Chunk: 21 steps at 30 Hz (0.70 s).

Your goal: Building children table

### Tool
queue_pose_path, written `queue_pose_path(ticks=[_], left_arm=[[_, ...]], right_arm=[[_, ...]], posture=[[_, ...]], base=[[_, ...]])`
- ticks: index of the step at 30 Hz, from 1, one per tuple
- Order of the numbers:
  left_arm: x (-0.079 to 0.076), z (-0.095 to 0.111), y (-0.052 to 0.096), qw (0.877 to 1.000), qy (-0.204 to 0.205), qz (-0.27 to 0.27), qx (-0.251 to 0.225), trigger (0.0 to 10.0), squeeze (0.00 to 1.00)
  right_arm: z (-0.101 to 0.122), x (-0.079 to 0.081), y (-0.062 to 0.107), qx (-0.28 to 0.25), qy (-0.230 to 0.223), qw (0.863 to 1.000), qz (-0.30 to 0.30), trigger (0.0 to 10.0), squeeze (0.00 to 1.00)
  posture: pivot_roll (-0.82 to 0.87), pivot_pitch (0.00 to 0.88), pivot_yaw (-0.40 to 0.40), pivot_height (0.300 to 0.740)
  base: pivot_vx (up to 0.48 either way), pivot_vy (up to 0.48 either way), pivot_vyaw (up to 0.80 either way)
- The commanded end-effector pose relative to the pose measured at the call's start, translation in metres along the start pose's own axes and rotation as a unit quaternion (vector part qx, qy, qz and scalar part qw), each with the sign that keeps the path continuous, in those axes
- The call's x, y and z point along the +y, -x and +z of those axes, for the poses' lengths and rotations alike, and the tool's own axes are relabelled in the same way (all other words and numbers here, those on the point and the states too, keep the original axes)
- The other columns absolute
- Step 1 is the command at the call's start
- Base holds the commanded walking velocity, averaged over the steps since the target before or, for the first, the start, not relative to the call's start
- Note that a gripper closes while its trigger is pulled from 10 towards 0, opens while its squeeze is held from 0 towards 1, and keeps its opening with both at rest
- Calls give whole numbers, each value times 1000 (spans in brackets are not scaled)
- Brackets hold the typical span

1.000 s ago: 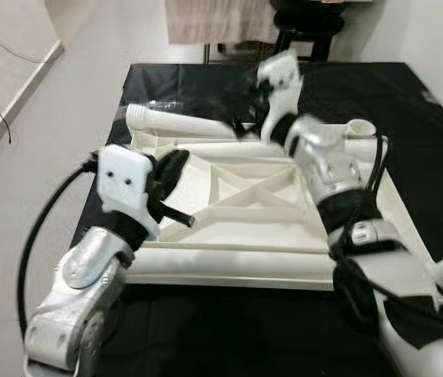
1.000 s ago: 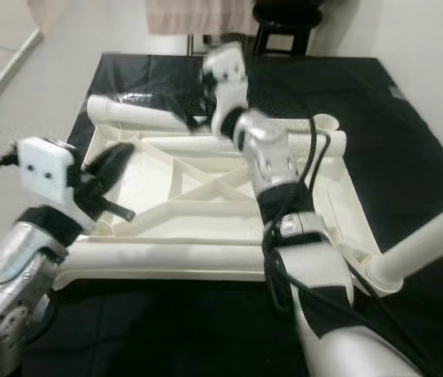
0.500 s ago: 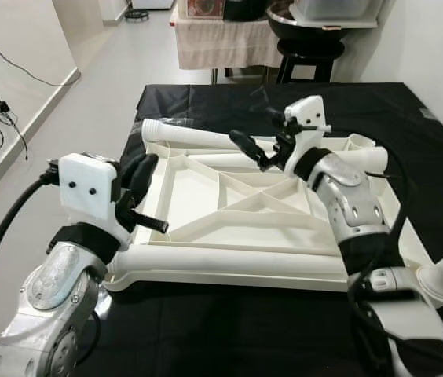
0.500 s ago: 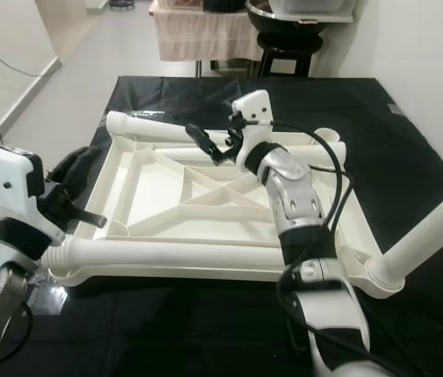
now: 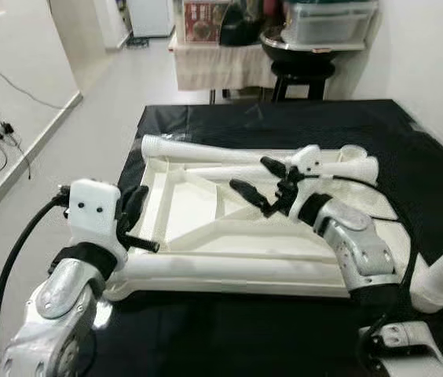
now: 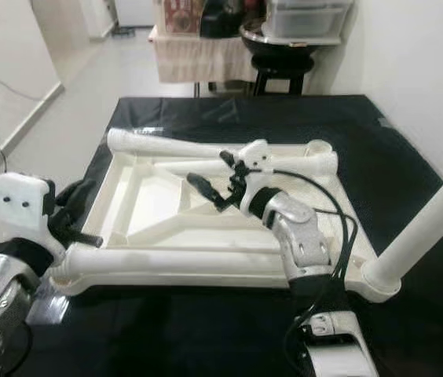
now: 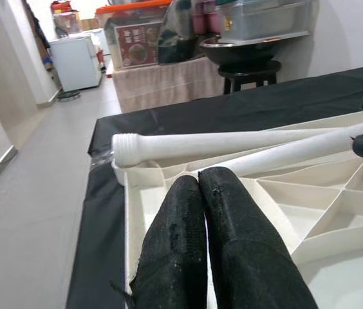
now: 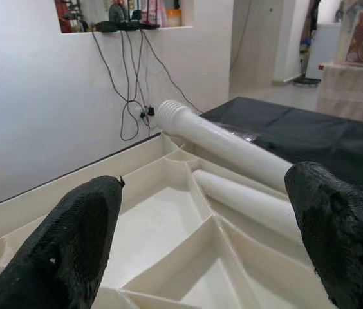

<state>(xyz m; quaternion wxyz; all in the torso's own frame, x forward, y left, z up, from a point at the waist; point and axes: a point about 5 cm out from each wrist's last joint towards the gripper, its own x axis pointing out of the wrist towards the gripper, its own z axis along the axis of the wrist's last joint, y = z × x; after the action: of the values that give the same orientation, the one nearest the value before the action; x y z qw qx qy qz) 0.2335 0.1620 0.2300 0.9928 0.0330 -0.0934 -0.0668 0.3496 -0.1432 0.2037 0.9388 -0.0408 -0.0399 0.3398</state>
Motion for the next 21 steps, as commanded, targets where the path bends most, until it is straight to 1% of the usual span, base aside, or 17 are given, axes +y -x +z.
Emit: queue_pose_path(ticks=[1,6,7,17,18,19,20,21], left_arm=[[3,-3,-2,1000,-6,7,4,10000,0],[0,-7,-4,1000,-11,-3,2,10000,0],[-3,-11,-4,1000,-15,-8,4,10000,0],[-6,-20,-5,1000,-12,-15,14,10000,0],[-6,-22,-4,1000,-11,-16,16,10000,0],[-6,-27,-3,999,-11,-17,25,10000,0],[-6,-27,-3,999,-11,-17,25,10000,0],[-6,-28,-2,999,-12,-17,29,10000,0]], right_arm=[[2,5,-1,-5,-9,1000,9,10000,0],[4,4,0,-2,-1,1000,8,10000,0],[1,5,1,14,15,1000,4,10000,0],[-7,9,2,32,18,999,8,10000,0],[-7,11,2,35,24,999,18,10000,0],[-7,17,6,42,43,996,71,10000,0],[-7,17,6,42,43,996,71,10000,0],[-7,20,8,45,52,993,94,10000,0]], posture=[[-15,71,44,740],[-18,71,44,740],[-30,69,48,740],[-32,66,52,740],[-31,65,53,740],[-29,65,55,740],[-29,65,55,740],[-29,65,55,740]], base=[[0,0,0],[0,0,0],[0,0,0],[0,0,0],[0,0,0],[0,0,0],[0,0,0],[0,0,0]])
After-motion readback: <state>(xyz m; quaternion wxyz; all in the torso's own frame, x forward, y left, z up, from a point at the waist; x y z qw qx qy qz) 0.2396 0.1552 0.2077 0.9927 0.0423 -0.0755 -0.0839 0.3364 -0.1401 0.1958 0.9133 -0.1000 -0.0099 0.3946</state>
